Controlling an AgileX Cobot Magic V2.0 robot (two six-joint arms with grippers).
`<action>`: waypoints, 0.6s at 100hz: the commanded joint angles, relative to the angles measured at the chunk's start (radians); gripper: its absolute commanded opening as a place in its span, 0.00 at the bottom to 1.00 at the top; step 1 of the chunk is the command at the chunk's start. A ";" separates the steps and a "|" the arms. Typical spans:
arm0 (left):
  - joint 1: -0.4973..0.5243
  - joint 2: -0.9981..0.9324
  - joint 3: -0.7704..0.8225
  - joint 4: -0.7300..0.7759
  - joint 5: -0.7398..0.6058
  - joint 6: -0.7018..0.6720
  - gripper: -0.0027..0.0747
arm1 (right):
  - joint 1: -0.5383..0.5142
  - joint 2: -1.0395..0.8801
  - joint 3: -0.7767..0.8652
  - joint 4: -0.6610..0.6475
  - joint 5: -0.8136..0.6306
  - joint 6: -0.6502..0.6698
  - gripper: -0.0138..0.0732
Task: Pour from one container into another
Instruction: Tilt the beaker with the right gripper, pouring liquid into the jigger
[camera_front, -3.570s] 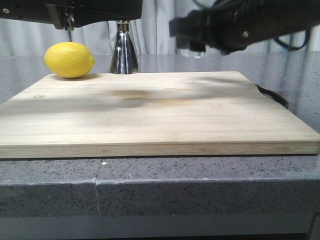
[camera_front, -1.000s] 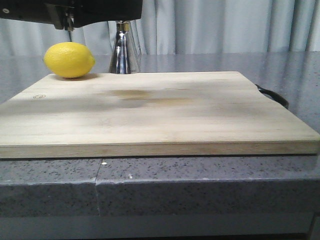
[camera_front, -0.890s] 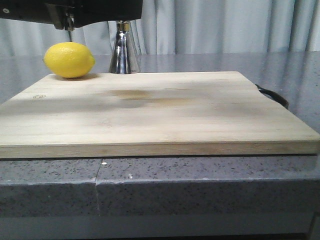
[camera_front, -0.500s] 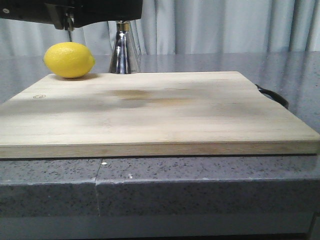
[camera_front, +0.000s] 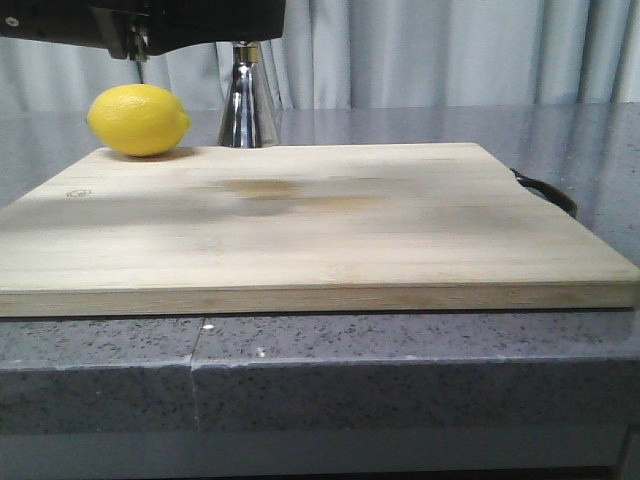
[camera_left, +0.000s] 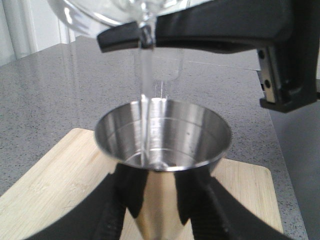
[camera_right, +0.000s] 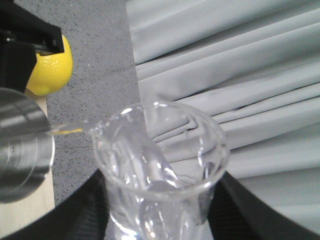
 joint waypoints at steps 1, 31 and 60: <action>-0.009 -0.048 -0.029 -0.080 0.110 -0.007 0.33 | 0.000 -0.035 -0.039 -0.030 -0.025 -0.001 0.52; -0.009 -0.048 -0.029 -0.080 0.110 -0.007 0.33 | 0.000 -0.035 -0.039 -0.060 -0.024 -0.001 0.52; -0.009 -0.048 -0.029 -0.080 0.110 -0.007 0.33 | 0.000 -0.035 -0.039 -0.090 -0.024 -0.001 0.52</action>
